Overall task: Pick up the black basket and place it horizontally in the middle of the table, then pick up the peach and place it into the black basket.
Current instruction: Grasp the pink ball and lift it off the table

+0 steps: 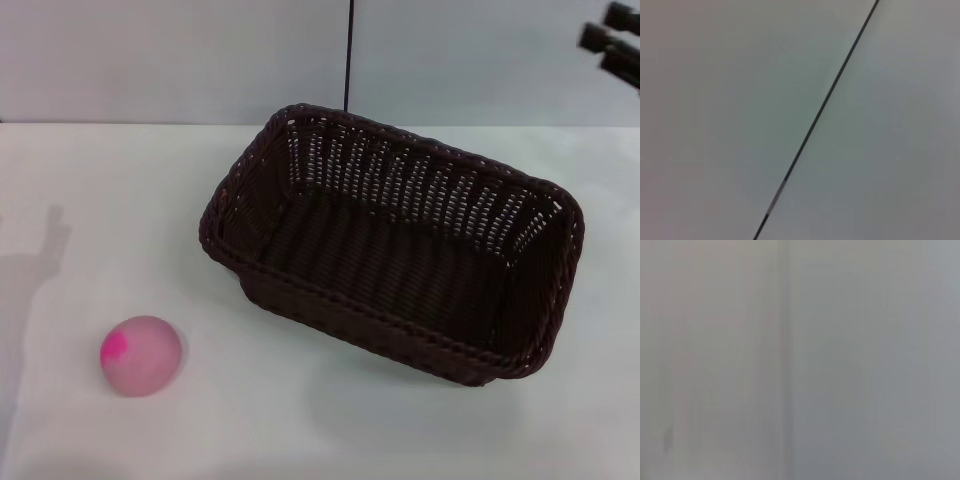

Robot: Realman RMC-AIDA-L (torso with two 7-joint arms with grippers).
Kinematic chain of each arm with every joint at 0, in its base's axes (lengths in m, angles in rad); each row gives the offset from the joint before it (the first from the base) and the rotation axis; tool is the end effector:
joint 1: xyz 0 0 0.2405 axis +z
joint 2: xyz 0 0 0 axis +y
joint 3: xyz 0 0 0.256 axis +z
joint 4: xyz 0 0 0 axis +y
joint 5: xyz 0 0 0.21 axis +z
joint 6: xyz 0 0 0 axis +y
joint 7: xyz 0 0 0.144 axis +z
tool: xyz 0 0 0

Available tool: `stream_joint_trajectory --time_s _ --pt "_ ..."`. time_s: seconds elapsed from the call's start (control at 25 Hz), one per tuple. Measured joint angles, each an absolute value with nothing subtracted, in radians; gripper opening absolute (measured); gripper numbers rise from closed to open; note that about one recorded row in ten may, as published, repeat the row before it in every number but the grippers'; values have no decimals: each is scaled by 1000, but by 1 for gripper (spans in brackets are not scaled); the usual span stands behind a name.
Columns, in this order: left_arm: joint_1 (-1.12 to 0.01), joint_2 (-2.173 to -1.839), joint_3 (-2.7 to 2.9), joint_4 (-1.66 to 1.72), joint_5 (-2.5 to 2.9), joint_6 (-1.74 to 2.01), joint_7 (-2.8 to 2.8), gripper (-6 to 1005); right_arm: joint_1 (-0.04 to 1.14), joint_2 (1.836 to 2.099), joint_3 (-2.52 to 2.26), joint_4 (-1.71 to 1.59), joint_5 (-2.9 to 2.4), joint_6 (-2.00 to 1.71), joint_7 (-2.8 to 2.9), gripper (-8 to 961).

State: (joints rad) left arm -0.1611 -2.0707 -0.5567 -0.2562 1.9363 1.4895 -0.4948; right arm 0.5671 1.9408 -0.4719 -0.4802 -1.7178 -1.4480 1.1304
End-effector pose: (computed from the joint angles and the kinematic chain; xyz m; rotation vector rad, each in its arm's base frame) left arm -0.3601 0.2304 0.0045 -1.2532 -0.8175 -1.0853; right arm 0.2828 0.3761 0.0834 -2.2421 0.4353 0.8814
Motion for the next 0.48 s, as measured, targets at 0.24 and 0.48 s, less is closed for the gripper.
stream_joint_trajectory --time_s 0.24,0.48 --pt "-189 -2059 -472 -110 2005 1530 -672 826 430 2000 -439 -473 -1496 -1442 1124 445" --pt "-243 -2043 -226 187 2125 1638 -902 826 354 2014 -405 -419 -1420 -1438 1120 444"
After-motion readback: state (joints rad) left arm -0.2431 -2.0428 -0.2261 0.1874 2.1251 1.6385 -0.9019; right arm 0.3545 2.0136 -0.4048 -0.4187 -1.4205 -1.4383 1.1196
